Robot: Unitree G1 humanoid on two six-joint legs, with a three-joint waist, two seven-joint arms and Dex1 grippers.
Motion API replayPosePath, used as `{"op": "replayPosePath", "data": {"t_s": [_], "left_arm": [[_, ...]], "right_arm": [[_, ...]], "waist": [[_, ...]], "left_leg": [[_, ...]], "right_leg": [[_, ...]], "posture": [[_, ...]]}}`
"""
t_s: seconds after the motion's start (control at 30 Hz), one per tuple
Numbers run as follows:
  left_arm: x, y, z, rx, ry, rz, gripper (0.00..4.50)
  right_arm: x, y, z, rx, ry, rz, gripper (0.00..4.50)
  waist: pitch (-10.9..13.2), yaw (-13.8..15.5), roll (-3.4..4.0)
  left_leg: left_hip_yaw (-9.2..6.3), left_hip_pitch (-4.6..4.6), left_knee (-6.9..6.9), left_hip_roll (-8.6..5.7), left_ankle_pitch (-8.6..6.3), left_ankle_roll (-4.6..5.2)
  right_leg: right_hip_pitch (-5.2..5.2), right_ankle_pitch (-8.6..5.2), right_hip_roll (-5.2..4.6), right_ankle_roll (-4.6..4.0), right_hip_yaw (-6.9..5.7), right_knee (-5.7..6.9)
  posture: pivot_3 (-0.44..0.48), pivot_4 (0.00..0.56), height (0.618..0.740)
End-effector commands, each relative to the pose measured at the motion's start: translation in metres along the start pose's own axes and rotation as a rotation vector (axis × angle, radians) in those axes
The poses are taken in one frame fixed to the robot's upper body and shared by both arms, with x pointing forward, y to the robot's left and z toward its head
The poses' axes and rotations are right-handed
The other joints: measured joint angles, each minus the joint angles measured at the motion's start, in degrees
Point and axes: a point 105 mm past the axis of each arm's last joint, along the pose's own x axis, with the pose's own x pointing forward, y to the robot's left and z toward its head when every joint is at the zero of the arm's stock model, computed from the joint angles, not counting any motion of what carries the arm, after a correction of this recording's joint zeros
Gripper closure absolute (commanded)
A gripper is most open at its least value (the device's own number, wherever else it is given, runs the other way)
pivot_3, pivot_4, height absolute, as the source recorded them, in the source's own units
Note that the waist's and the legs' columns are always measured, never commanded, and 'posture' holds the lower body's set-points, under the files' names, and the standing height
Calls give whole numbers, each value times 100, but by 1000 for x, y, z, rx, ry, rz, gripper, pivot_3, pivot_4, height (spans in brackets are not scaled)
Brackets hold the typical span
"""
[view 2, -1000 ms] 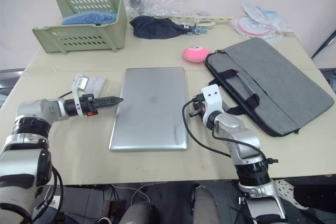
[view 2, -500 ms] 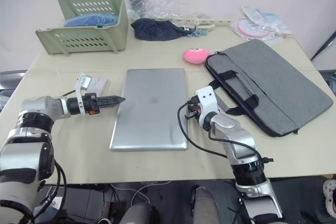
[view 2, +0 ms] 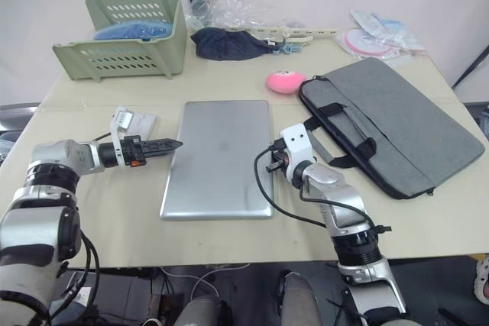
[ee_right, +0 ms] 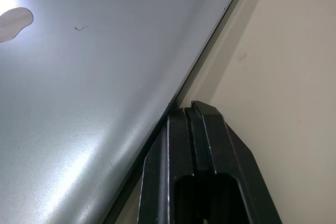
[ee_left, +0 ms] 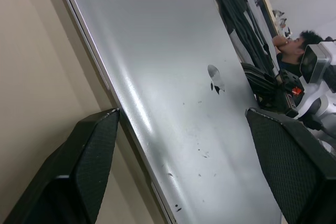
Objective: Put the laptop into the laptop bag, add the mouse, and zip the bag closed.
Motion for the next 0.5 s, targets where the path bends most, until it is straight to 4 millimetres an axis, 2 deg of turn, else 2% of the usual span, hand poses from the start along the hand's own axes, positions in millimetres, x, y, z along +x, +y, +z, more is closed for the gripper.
{"op": "replayPosePath", "data": {"t_s": [0.03, 0.13, 0.5], "left_arm": [[23, 5, -32, -87, 108, -5, 366], [27, 8, -38, -94, 127, 12, 366], [51, -3, -36, -83, 135, -36, 366]], "right_arm": [[4, 26, 12, -13, -51, 103, 4474], [3, 28, 11, -11, -51, 107, 4474], [3, 34, 8, -7, -49, 118, 4474]], "waist": [[-7, 1, 5], [-18, 5, 16], [-59, 32, 63]], "left_leg": [[0, 0, 0, 0, 0, 0], [-3, 0, -4, 0, 0, 0], [-44, 6, -5, -4, 0, 0]], "right_leg": [[1, 0, 0, 0, 0, -1], [12, 0, 0, 0, -1, -5], [51, 0, 0, 0, -5, -19]], "posture": [[0, 150, 740], [0, 150, 740], [0, 150, 740]]}}
